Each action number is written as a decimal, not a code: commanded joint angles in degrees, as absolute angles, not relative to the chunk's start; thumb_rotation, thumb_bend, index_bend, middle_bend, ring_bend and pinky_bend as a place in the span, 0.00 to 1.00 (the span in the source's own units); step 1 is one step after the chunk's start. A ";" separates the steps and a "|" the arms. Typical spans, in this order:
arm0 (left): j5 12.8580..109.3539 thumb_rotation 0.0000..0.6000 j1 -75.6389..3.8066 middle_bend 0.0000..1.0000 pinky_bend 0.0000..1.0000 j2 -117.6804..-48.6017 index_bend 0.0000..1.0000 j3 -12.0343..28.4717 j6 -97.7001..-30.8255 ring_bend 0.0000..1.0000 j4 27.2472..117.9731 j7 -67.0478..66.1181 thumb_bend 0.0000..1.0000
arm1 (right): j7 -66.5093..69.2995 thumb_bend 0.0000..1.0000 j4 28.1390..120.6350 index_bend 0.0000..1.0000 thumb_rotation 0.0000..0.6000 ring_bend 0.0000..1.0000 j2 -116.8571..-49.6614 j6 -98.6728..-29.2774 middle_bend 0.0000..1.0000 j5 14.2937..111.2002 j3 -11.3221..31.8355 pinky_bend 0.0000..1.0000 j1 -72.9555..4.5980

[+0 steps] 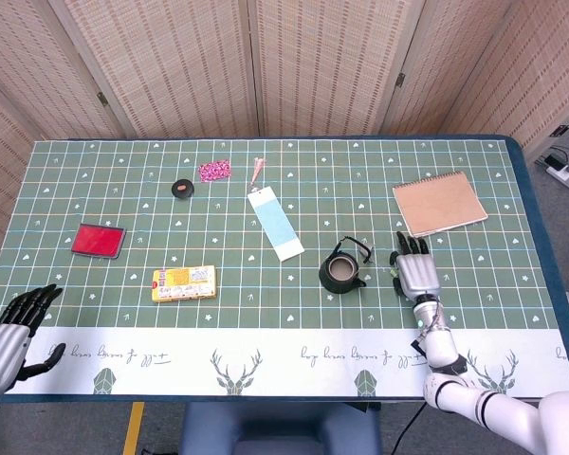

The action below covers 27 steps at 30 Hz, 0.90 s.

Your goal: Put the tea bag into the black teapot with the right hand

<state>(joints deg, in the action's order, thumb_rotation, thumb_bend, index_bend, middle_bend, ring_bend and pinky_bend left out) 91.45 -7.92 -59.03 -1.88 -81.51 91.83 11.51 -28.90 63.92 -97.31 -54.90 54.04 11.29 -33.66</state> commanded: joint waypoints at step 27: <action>91.67 1.00 -7.88 0.00 0.07 -59.06 0.00 -1.98 -81.68 0.00 91.98 10.92 0.36 | -29.69 0.44 62.35 0.40 1.00 0.00 -98.77 -56.43 0.00 55.59 10.30 0.00 -33.56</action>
